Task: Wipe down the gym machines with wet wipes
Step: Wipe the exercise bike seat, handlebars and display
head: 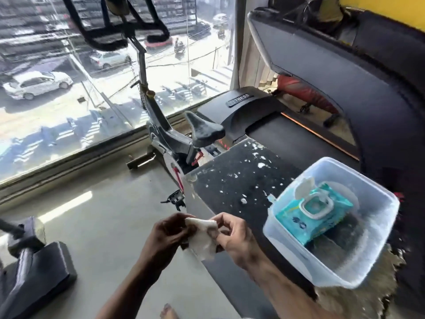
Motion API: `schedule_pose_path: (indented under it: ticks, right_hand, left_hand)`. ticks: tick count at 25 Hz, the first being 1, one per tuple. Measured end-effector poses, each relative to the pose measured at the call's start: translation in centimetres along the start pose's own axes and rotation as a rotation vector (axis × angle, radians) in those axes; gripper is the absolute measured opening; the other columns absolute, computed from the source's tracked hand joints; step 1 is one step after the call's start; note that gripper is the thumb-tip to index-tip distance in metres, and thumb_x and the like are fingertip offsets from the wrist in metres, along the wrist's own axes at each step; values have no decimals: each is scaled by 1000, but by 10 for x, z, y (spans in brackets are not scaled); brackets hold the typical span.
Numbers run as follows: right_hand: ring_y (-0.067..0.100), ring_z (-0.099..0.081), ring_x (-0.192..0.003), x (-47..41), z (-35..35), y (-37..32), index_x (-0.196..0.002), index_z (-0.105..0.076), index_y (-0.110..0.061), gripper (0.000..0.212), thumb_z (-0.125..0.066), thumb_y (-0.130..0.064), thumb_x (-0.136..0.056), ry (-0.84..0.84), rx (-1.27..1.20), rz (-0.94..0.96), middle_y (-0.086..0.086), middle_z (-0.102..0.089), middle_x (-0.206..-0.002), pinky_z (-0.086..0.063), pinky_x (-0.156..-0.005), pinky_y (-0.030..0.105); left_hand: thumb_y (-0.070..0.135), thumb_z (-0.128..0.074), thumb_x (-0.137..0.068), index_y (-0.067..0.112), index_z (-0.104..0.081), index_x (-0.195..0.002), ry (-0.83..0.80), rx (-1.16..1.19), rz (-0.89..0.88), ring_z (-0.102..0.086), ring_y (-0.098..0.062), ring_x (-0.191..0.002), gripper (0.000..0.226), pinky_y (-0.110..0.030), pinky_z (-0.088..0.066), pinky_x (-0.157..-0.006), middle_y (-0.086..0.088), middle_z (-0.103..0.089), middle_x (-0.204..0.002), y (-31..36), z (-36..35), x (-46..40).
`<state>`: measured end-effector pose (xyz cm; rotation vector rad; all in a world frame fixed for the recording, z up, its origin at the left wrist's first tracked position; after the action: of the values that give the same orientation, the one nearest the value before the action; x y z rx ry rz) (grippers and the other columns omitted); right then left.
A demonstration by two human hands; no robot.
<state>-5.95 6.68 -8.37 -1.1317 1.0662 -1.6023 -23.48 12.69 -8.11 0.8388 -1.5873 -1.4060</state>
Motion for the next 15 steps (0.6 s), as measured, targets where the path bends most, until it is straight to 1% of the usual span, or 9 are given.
schedule_pose_path:
  ticks: [1,3,5,7,9,11,13,14,15]
  right_hand:
    - [13,-71,-73,-15,-13,-9,-96,-71,-22,9,-74,-29,-92,15,12,13,-2,-73,-85,-65,-69,46]
    - [12,-72,-73,-45,-32,-25,-98,-70,-26,13,-73,-36,-90,51,59,38,-4,-73,-88,-63,-70,47]
    - [13,-69,-70,-69,-44,-34,-95,-71,-25,3,-73,-23,-93,81,-1,30,0,-73,-86,-62,-68,45]
    - [15,-67,-71,-88,-49,-37,-91,-72,-22,15,-69,-8,-95,118,-57,-10,5,-74,-84,-61,-69,43]
    - [19,-70,-76,-115,-54,-45,-91,-74,-20,15,-69,-6,-95,150,-113,-35,8,-76,-87,-61,-74,42]
    - [24,-74,-84,-147,-60,-51,-93,-76,-15,7,-70,-11,-92,131,-183,-60,11,-78,-92,-61,-78,39]
    - [27,-75,-95,-185,-72,-55,-98,-77,-11,18,-70,-23,-87,49,-245,-86,12,-78,-101,-61,-85,42]
    - [28,-75,-99,-201,-78,-56,-101,-78,-10,23,-72,-28,-87,7,-250,-97,11,-78,-104,-61,-88,42]
    - [26,-76,-97,-216,-82,-58,-101,-77,-10,23,-75,-29,-88,-1,-230,-95,10,-79,-104,-61,-87,39]
  left_hand:
    - [3,-71,-93,3,-75,-99,-12,17,5,-62,-23,-75,7,-31,-50,-63,-30,-70,-89,3,19,-16]
    - [1,-69,-94,-1,-71,-100,-51,30,7,-64,-22,-76,7,-32,-53,-65,-23,-71,-86,7,49,-50]
    - [0,-66,-96,-3,-69,-101,-83,42,11,-65,-18,-77,6,-31,-55,-65,-16,-70,-85,12,65,-77]
    - [-2,-64,-97,-3,-67,-105,-130,77,25,-66,-17,-79,9,-31,-58,-66,-14,-69,-88,16,72,-97]
    - [-2,-65,-96,-3,-67,-109,-186,86,38,-68,-18,-83,13,-32,-59,-71,-15,-71,-93,18,85,-122]
    - [-6,-64,-96,-4,-65,-106,-228,57,47,-67,-19,-79,11,-31,-59,-69,-14,-71,-89,15,99,-153]
    - [-17,-57,-94,-6,-63,-99,-233,-23,49,-63,-21,-74,14,-29,-57,-63,-11,-68,-82,10,116,-194]
    - [-21,-53,-93,-5,-63,-97,-230,-56,43,-62,-22,-74,19,-29,-57,-62,-10,-68,-81,9,124,-214]
    - [-21,-52,-91,-3,-64,-97,-239,-79,35,-62,-23,-75,22,-31,-57,-64,-11,-68,-81,9,132,-233]
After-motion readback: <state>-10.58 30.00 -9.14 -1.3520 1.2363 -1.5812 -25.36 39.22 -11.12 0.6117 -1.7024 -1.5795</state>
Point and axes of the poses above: each hand's wrist, its own x-axis away from the middle knuckle, its own z-axis out of the back of the hand, y = z × x, the point moved 7 cm from there along -x, towards the middle knuckle
